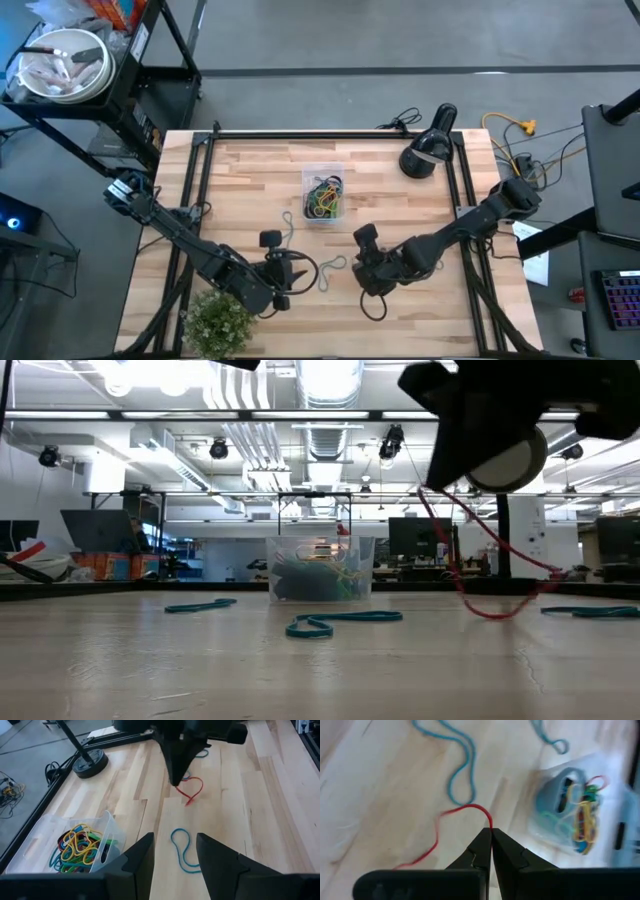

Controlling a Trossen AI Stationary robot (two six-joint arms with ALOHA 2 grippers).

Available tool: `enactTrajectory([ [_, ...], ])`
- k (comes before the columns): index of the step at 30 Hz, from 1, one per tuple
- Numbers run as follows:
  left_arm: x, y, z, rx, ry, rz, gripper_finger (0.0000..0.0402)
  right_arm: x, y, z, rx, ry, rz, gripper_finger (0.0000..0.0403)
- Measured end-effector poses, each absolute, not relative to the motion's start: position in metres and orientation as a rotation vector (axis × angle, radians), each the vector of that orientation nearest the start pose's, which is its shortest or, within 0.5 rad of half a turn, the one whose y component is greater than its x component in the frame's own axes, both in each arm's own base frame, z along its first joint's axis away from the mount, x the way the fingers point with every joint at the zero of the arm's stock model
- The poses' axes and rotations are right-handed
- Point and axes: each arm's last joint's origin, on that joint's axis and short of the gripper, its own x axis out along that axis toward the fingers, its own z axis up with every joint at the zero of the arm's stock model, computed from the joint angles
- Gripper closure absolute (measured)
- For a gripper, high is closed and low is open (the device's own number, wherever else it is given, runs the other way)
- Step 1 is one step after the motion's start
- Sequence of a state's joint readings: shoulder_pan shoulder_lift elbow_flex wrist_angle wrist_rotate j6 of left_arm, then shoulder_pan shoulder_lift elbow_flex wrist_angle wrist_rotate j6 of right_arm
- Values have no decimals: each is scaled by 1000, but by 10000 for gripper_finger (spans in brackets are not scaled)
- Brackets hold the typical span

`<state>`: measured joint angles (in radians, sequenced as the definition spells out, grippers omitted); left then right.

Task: Pick and place rubber bands into bin
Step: Put the red rubber band into the transparent bin

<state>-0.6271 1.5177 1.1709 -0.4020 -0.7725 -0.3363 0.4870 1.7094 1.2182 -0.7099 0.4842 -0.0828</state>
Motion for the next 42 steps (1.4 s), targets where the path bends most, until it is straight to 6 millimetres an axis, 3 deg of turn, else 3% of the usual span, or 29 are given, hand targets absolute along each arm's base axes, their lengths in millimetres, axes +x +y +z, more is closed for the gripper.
enactTrajectory([
  [9,270,-176,280,161,536,217,270,310,144,237,-783,986,-69,395],
  [20,267,-179,280,170,540,204,270,318,128,246,-944,950,-274,395],
  [31,261,-183,283,180,534,180,270,345,87,254,-954,910,-377,395],
  [42,259,-184,282,190,547,178,270,370,24,264,-886,858,-403,395],
])
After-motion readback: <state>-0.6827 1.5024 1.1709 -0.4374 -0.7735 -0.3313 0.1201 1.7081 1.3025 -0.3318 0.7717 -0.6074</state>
